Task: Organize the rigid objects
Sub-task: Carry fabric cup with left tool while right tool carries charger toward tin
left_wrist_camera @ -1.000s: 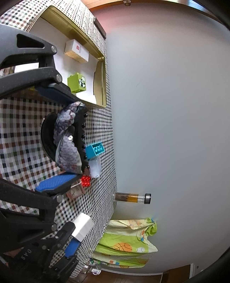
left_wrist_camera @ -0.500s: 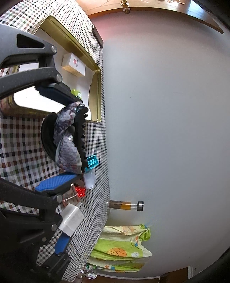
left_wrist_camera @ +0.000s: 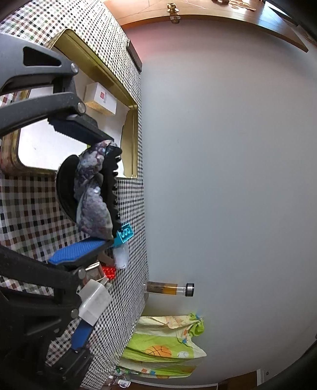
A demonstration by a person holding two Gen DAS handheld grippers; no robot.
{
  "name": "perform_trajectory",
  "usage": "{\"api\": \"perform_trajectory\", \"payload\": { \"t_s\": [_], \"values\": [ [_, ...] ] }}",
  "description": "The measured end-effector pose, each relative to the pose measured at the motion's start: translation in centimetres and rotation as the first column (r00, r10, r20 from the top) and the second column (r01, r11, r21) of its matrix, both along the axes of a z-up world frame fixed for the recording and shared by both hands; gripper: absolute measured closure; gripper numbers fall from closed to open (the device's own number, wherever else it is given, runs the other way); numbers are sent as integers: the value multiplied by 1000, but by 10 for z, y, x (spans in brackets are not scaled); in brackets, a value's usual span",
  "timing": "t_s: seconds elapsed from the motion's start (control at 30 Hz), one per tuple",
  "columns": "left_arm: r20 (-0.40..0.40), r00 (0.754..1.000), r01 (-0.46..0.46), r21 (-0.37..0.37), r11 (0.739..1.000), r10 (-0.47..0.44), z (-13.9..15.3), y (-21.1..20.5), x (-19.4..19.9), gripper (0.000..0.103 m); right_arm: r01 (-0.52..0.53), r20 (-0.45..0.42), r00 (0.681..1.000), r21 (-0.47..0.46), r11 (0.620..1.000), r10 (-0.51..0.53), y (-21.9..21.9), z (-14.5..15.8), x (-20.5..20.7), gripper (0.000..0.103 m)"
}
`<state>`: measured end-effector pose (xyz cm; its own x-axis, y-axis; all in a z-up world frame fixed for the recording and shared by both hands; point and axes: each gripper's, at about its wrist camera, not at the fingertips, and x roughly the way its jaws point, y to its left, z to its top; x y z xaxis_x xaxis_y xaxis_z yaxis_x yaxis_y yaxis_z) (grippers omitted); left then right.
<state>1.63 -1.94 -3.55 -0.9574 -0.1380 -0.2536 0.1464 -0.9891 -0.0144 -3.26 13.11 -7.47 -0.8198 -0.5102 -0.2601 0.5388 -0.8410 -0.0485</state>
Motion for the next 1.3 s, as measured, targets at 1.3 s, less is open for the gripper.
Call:
{"api": "perform_trajectory", "payload": {
  "t_s": [1.3],
  "values": [
    [16,997,-82,45,996,81,-2,-46,6,30,-109,23,994,0,994,109,-43,0,14,63]
  ]
}}
